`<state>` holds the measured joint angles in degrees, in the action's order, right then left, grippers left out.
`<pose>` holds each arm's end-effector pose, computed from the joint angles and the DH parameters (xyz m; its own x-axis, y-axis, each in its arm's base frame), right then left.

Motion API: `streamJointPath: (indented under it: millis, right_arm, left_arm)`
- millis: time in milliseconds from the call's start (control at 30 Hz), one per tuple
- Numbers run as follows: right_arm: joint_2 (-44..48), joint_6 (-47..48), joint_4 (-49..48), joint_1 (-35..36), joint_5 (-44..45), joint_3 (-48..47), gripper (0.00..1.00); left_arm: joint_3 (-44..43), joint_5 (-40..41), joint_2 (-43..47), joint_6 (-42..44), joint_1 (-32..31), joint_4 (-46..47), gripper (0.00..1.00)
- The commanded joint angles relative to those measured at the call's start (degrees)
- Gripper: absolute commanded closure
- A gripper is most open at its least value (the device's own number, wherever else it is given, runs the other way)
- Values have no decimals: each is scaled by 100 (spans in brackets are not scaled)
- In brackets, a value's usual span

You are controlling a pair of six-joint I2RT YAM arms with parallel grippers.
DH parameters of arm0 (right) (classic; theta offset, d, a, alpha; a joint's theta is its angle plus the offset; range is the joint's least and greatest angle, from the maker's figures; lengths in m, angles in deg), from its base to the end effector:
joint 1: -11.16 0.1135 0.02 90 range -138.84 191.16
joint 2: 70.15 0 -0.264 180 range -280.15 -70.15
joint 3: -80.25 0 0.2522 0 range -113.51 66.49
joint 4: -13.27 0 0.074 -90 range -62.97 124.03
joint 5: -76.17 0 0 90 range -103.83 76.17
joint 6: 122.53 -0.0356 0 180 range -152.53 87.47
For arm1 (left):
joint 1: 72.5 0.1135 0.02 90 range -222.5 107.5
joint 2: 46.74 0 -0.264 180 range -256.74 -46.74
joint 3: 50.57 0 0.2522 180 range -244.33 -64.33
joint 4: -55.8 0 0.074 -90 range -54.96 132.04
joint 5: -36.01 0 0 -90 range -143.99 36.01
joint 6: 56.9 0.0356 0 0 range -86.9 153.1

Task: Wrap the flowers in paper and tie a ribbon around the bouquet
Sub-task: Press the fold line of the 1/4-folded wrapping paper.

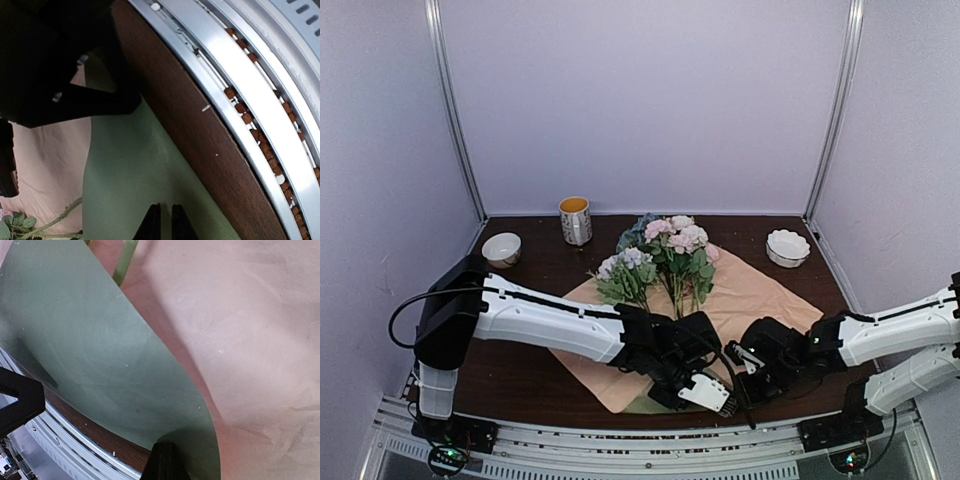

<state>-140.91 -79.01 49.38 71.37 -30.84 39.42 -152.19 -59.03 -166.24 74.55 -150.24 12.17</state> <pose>0.0881 0.1748 0.1382 -0.9572 -0.2764 -0.0858 -0.2829 0.8312 0.4786 0.0909 -0.4328 0.1696 0.5104 0.7567 -0.4086 0.8598 -0.4407 0.2579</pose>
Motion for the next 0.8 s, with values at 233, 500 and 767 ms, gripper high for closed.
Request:
streamJointPath:
  millis: [233,500,767]
  right_arm:
    - [-253,166,27,-68,336,291,100]
    - [-179,207,156,-66,389,351,100]
    - [-115,268,264,-72,445,350,100]
  left_arm:
    - [-97,-291,-300,1368,39,-1091,87]
    - [319,-164,-122,656,4,-1384,91]
    - [998,113,312,-157,149,-1371,92]
